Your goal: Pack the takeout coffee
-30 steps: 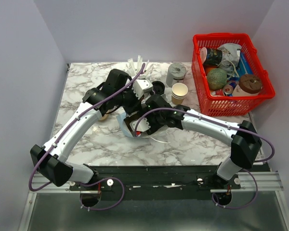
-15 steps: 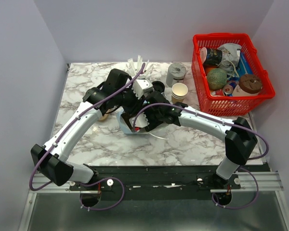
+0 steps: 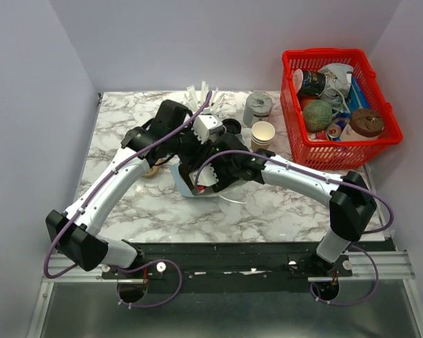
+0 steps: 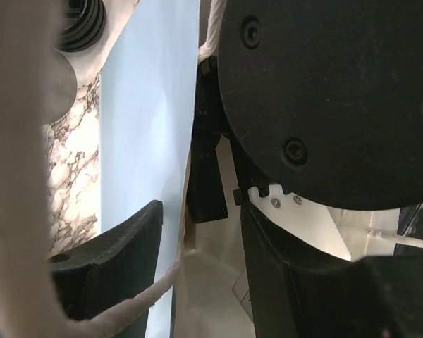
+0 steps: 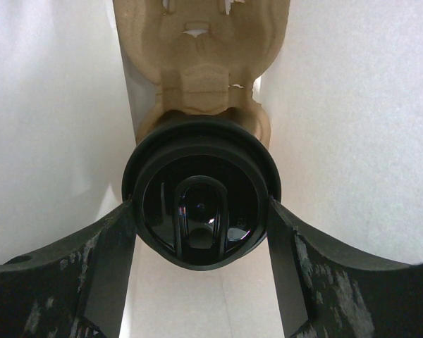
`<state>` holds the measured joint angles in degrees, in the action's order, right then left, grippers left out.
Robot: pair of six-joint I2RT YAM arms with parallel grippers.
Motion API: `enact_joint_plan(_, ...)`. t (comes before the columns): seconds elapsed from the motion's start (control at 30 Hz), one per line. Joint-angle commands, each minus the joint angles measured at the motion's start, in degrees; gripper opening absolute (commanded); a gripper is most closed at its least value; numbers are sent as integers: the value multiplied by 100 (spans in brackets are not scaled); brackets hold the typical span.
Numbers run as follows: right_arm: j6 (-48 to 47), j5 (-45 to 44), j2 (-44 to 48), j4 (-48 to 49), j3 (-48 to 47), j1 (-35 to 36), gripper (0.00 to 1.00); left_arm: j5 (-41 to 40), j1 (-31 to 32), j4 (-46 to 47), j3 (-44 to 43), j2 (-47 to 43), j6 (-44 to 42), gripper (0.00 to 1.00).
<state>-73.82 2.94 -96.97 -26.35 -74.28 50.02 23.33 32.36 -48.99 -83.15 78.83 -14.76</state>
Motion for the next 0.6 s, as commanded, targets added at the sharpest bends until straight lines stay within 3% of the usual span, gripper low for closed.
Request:
enact_joint_plan(0.0,386,49,46,-177,-209,-115,63,233,78,-348,-87,10,211,58)
enact_joint_plan(0.2,623,224,284,-415,-368,-124,79,286,78,-330,-34,1,220,58)
enact_joint_plan(0.27,711,242,362,-468,-394,-115,97,303,78,-321,-43,10,237,58)
enact_joint_plan(0.57,869,321,574,-652,-438,-115,100,383,78,-295,-60,62,264,58)
